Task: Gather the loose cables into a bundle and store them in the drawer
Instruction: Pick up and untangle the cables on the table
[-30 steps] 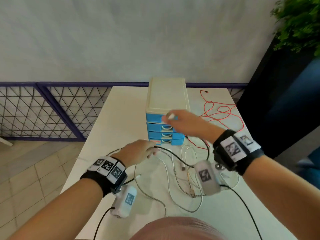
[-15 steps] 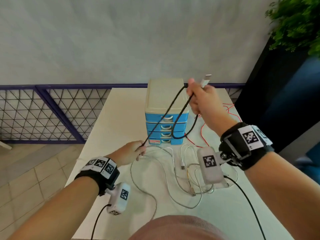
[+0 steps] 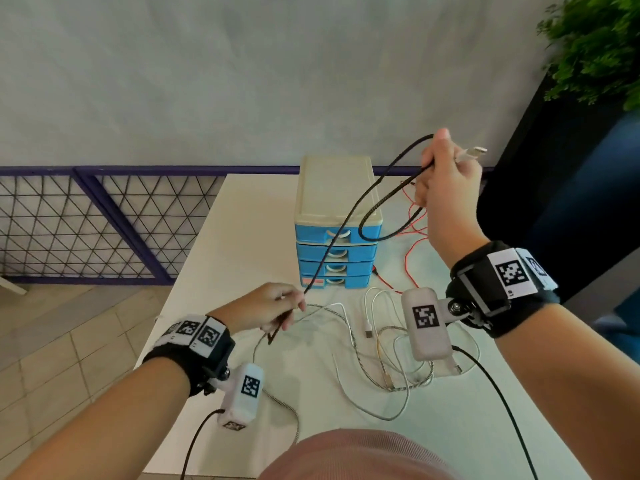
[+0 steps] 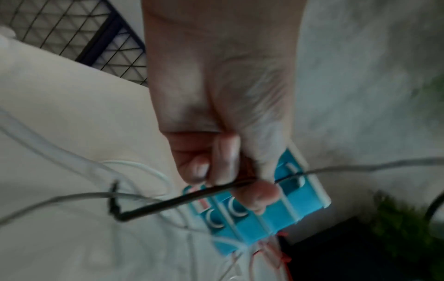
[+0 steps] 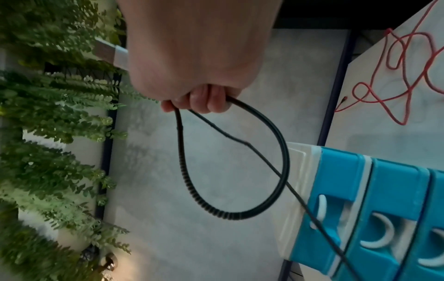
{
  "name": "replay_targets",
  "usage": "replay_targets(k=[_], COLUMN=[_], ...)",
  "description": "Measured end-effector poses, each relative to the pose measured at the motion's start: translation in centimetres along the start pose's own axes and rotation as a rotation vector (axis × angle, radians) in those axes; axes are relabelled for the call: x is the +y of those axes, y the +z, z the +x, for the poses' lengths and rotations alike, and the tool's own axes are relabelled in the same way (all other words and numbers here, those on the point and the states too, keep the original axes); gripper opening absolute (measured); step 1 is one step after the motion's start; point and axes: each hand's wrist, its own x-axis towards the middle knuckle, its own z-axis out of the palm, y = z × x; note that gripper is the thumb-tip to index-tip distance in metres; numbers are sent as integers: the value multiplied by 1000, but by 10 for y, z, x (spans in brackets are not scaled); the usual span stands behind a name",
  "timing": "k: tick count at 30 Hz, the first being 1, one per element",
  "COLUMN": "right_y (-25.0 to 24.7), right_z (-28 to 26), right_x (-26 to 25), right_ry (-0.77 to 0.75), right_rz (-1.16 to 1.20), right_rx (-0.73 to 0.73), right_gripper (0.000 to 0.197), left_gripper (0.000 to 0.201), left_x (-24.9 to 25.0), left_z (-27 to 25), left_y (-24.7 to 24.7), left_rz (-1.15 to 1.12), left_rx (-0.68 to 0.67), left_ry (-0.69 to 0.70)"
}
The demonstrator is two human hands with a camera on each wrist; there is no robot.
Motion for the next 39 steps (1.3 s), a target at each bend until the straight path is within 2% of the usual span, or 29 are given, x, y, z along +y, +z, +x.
replay_targets(k=[4, 7, 9, 14, 17, 19, 20, 23, 24, 26, 27, 29, 31, 33, 36, 39], right_y=[-1, 0, 0, 0, 2, 3, 3, 2, 1, -2, -4, -7, -9, -11, -13, -13], right_z=[-6, -10, -12, -23, -32, -37, -40, -47, -48, -48, -47, -46, -44, -44, -43, -44], right_x=[19, 30, 35, 44, 49, 53, 56, 64, 65, 65, 65, 65, 63, 61, 59, 58], right_ry=[-2, -36, -27, 131, 230, 292, 309, 344, 335, 318, 314, 350, 417, 461, 470, 468], right_rz=[-180, -254, -330, -584, -771, -774, -760, -686, -658, -649, -653, -611, -524, -485, -494, -505], right_rx=[-102, -189, -250, -498, -693, -794, -808, -748, -731, -716, -709, -671, -623, -603, -600, -607], right_gripper=[46, 46, 47, 46, 39, 24, 21, 38, 35, 17, 13, 21, 30, 34, 34, 33], left_gripper=[29, 31, 33, 31, 29, 21, 22, 44, 43, 29, 19, 4, 11, 11, 32, 25], left_x=[37, 58, 66, 73, 71, 65, 60, 38, 29, 2, -12, -44, -78, -99, -119, -117], left_z=[-13, -20, -19, -16, -14, -8, -5, -1, 0, 2, 2, -1, -3, -6, -10, -13], left_y=[-21, -38, -50, -83, -105, -119, -123, -117, -111, -100, -94, -80, -68, -55, -39, -29], left_rz=[-424, -521, -352, 460, 636, 664, 668, 641, 640, 650, 651, 653, 712, 809, 956, 1055], left_rx=[-26, 64, 202, 582, 838, 924, 913, 835, 832, 792, 722, 497, 299, 198, 158, 179], left_ry=[59, 87, 82, 58, 131, 186, 205, 164, 131, 34, -20, -142, -259, -364, -487, -529])
